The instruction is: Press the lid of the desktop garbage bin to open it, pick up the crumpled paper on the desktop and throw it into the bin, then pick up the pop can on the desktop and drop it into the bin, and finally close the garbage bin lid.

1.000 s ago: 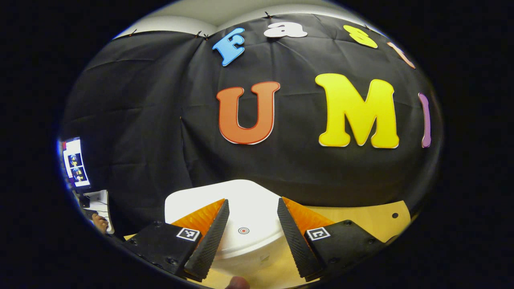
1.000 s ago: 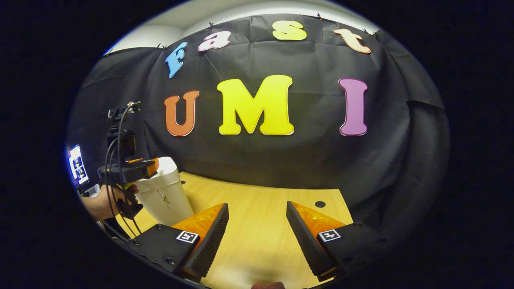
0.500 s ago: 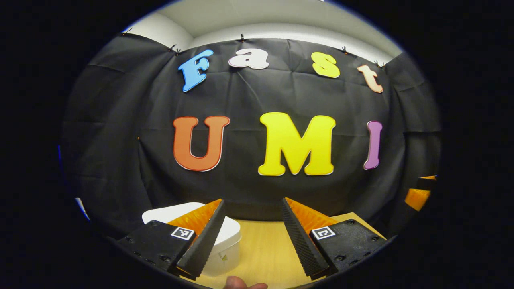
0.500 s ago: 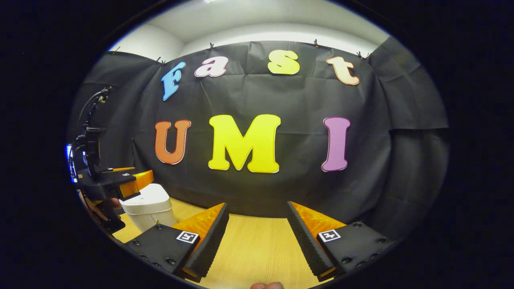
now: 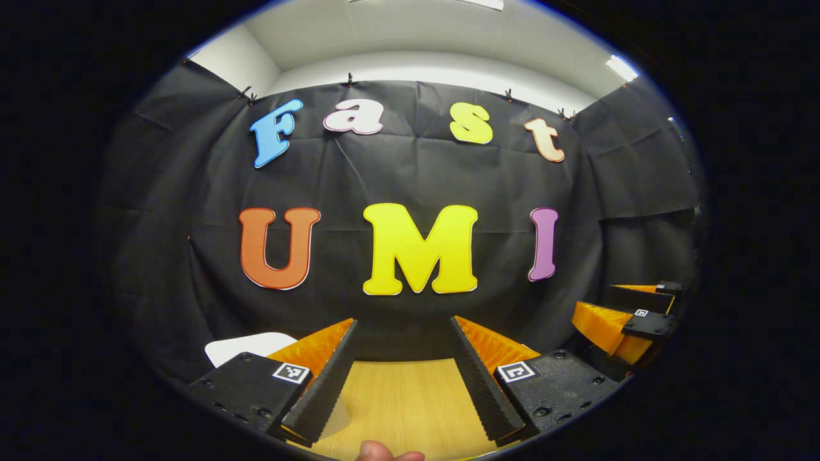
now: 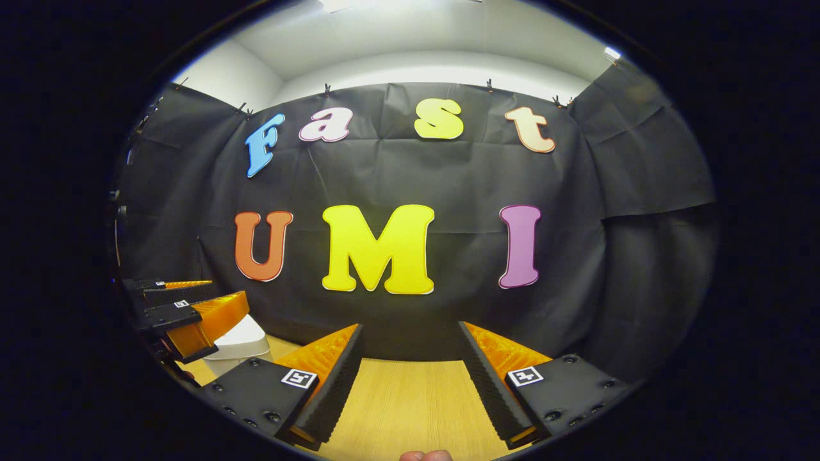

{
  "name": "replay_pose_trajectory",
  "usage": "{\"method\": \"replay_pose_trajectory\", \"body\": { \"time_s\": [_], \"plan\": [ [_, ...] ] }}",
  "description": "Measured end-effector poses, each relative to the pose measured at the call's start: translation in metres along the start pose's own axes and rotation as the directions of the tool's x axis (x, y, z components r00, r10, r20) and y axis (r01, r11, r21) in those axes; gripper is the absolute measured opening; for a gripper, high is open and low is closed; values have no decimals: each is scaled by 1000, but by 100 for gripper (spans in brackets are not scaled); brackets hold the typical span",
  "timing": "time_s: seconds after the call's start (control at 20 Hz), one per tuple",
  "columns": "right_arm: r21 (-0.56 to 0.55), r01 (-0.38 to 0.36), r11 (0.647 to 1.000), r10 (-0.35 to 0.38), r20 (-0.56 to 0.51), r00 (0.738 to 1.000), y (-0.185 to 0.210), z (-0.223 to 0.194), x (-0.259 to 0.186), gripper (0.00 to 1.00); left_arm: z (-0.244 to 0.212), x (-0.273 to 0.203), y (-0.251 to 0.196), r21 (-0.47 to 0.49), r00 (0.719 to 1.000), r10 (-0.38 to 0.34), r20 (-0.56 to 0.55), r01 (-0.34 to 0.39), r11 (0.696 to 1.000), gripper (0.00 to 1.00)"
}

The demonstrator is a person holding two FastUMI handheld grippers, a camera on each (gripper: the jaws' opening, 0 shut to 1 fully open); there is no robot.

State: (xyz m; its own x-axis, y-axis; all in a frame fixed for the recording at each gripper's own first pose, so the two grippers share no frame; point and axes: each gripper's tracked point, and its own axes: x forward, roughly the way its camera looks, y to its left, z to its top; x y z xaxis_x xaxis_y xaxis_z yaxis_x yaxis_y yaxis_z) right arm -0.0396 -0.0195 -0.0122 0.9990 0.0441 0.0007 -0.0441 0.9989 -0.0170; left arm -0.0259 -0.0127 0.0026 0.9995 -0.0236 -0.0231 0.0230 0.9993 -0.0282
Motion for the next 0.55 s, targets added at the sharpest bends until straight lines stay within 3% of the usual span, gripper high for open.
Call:
{"method": "replay_pose_trajectory", "body": {
  "time_s": [0.55],
  "plan": [
    [-8,5,1000,-5,4,1000,-1,-1,2,92,-5,-3,-1,-32,1000,11,-21,-12,999,91]
  ]
}}
